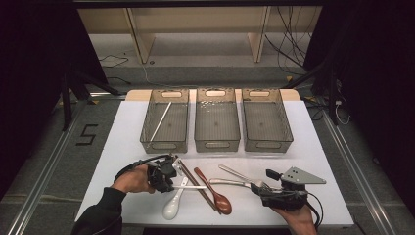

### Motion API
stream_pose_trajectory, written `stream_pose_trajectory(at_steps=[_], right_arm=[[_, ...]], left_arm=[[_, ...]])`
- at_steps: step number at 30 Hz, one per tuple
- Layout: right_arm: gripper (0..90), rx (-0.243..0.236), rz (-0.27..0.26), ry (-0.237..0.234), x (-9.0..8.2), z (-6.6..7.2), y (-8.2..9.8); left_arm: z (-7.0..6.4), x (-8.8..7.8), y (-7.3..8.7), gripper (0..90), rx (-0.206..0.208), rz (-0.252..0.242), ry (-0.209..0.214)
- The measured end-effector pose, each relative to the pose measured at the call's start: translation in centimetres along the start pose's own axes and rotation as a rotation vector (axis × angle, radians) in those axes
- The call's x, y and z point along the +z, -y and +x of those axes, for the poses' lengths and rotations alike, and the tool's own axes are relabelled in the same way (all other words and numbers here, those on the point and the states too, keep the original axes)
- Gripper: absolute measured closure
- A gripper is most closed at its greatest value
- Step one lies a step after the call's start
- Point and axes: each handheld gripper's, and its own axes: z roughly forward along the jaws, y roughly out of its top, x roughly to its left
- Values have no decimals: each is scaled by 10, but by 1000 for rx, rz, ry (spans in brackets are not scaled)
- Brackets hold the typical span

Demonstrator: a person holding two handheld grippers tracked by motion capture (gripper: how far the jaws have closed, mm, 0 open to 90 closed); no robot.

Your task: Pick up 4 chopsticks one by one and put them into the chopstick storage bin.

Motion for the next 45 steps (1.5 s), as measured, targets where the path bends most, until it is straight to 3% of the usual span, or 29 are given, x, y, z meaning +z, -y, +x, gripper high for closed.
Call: stream_pose_trajectory(at_steps=[11,21,31,37,45], right_arm=[[240,-1,3,0,0,0,0],[239,0,3,1,0,0,0],[240,0,4,3,0,0,0],[240,-1,4,1,1,0,0],[240,1,7,1,1,0,1]], left_arm=[[-1,-1,1,823,60,-9,0],[2,-5,3,842,46,-31,0],[9,-16,5,844,-62,-91,-18],[16,-32,8,844,-147,-172,-41],[27,-48,11,844,-259,-236,-66]])
